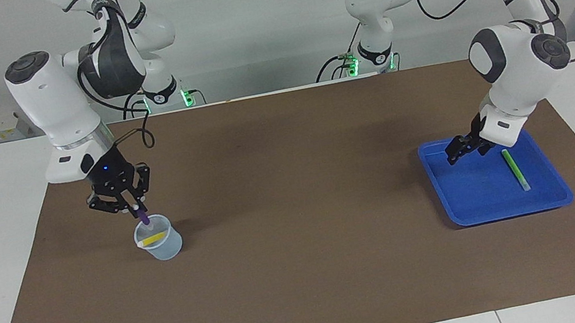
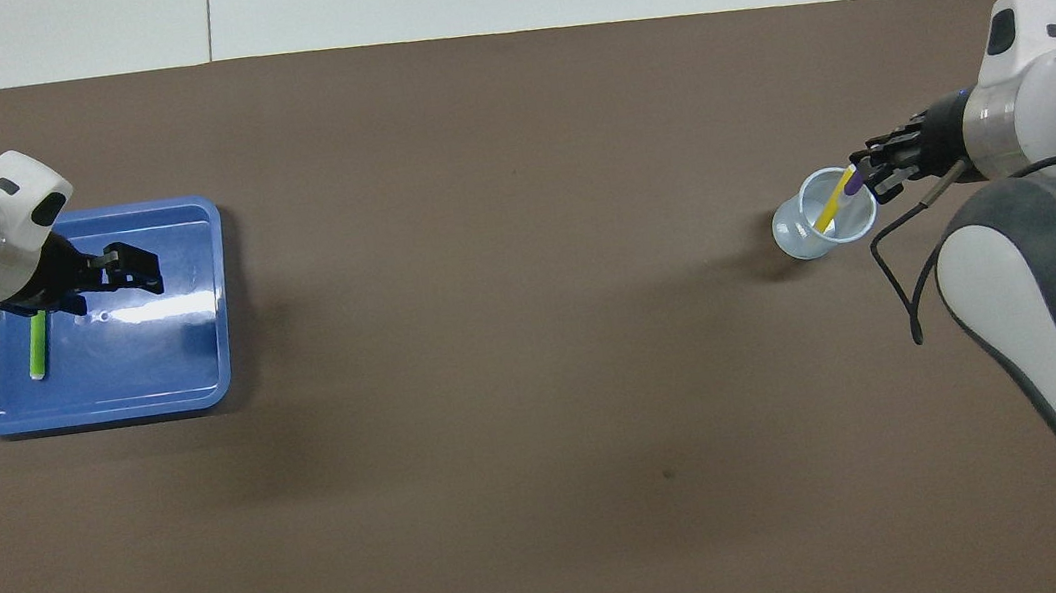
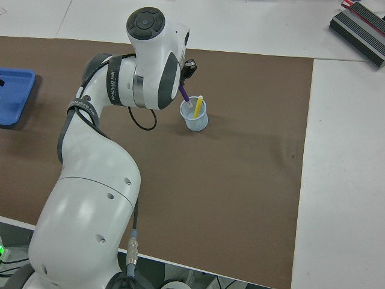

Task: Transfer and insert pens with both arms
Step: 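Insert the purple pen into the cup while the left gripper reaches the green pen, then grasp the green pen with the left gripper while the right gripper withdraws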

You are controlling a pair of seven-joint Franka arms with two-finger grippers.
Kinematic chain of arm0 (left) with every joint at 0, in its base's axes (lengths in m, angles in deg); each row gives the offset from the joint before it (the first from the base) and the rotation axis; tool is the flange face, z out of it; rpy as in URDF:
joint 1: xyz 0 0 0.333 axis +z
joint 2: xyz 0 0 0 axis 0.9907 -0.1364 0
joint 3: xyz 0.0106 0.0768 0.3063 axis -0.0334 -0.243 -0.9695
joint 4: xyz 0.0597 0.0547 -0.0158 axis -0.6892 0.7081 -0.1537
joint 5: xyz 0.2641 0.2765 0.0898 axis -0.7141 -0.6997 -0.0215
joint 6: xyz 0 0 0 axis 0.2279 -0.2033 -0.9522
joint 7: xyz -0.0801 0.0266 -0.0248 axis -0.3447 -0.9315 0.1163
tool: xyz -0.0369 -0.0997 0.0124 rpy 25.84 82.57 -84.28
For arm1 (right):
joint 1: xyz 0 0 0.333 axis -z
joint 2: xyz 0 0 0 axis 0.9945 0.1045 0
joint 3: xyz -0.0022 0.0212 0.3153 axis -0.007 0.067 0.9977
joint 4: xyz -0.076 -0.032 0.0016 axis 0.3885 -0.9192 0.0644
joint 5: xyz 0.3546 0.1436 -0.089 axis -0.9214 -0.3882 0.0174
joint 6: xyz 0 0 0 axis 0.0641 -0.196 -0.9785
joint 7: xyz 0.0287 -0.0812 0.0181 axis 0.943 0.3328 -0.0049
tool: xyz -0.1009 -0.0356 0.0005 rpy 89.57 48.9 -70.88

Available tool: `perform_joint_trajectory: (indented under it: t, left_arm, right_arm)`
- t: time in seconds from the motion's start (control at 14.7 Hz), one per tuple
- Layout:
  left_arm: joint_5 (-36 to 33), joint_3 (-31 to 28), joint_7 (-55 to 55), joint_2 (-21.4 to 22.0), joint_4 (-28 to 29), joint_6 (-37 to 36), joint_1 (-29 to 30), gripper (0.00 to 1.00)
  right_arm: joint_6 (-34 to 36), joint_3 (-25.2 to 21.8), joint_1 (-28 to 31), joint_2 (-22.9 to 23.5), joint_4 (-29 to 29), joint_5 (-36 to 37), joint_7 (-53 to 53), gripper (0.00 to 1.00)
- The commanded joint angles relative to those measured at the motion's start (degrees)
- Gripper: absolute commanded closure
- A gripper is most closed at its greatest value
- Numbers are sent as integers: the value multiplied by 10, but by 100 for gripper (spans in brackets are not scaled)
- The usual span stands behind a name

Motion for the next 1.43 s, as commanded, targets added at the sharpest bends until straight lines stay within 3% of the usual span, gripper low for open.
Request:
perform_joint_trajectory:
  t: [0.0,0.2,0.61,0.95,1.16,1.29,1.36]
  left_arm:
    - [-34,5,41,-45,-43,-7,27,4]
    - [-43,4,86,-84,-92,-5,46,4]
    - [-80,4,134,-105,-98,34,76,5]
    - [-80,4,189,-101,-63,69,104,10]
    - [-78,4,216,-99,-14,144,120,14]
    - [-78,5,219,-101,-13,141,120,14]
    - [-78,6,219,-101,-13,131,120,14]
  right_arm:
    - [-35,7,17,-17,37,-42,56,100]
    - [-39,7,19,-17,43,-55,74,100]
    - [-48,7,26,-17,54,-61,78,100]
    - [-53,7,23,-18,64,-64,78,100]
    - [-66,7,20,-19,70,-64,75,100]
    - [-69,7,19,-17,70,-64,70,61]
    - [-68,7,19,-17,70,-63,69,32]
